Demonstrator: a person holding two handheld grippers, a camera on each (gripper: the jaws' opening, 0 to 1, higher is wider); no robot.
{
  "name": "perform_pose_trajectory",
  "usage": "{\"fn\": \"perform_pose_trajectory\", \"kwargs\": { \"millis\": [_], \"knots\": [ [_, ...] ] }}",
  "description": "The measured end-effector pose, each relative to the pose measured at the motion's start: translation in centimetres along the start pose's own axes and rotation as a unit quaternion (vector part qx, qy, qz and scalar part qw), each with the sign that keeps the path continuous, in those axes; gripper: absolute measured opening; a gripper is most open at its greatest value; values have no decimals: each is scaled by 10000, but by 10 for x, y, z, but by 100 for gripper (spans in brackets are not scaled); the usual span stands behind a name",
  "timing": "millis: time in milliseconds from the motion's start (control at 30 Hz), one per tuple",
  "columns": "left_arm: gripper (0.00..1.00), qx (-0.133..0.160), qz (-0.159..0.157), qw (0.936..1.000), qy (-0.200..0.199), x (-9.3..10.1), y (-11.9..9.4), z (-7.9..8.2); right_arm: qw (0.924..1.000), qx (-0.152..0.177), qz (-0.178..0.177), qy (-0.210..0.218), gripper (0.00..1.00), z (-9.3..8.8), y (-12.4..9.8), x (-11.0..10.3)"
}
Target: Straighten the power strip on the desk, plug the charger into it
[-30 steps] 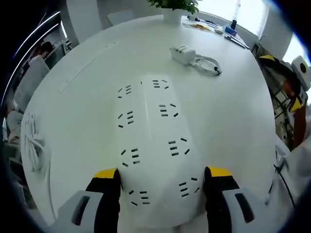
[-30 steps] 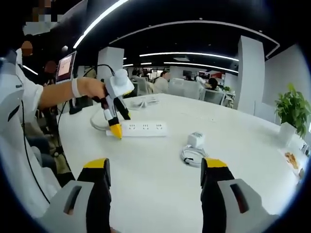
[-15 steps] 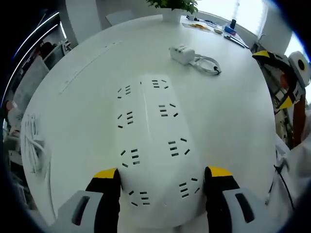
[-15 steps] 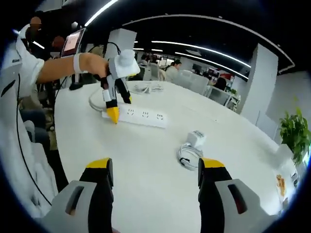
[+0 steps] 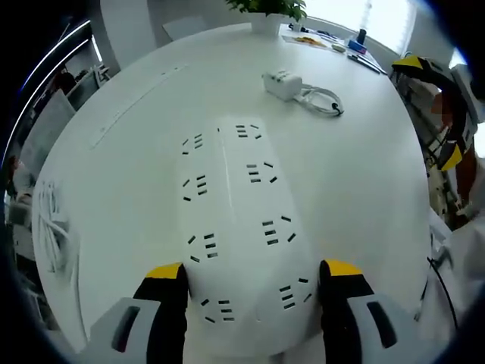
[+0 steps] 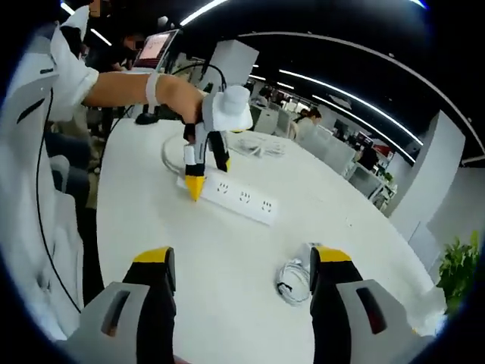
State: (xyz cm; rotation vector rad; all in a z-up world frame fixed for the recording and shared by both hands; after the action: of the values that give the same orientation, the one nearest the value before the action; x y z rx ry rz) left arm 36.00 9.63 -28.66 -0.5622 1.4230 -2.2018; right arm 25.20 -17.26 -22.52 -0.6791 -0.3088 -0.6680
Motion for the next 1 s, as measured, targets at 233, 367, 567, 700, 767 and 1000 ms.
{"fn": "perform_pose_trajectory", "kwargs": {
  "millis": [233,367,567,700,767,1000],
  "knots": [
    [72,30,-17,10000,36,0,0,0,9986,-14,382,-375,74,17,18,17],
    [72,73,-39,9999,64,-1,-1,-1,9961,31,651,-589,75,27,27,23],
    [72,138,-66,9998,104,-2,-1,-2,9911,-16,1068,-789,77,29,50,36],
    [72,170,-80,9998,112,-2,-1,-2,9833,-68,1377,-1187,78,33,65,43],
    [72,147,-76,9998,119,-2,-1,-2,9768,-146,1642,-1370,79,36,74,45],
    [72,99,-59,9999,125,-1,-1,-1,9591,-508,2208,-1700,76,38,106,51]
  ]
}}
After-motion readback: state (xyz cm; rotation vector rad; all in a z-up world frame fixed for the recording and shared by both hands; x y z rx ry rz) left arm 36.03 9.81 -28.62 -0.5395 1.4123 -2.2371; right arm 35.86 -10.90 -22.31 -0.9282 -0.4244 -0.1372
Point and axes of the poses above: the point that each gripper's makers call its tool centre point, and the gripper's own axes: y roughly forward along the fingers, x roughly to its right, z roughly out of its top, the point moved 10 cm from there along -y, roughly backward along the fingers, and after that the axes turned 4 degrees about -z, right-handed, at the moved point
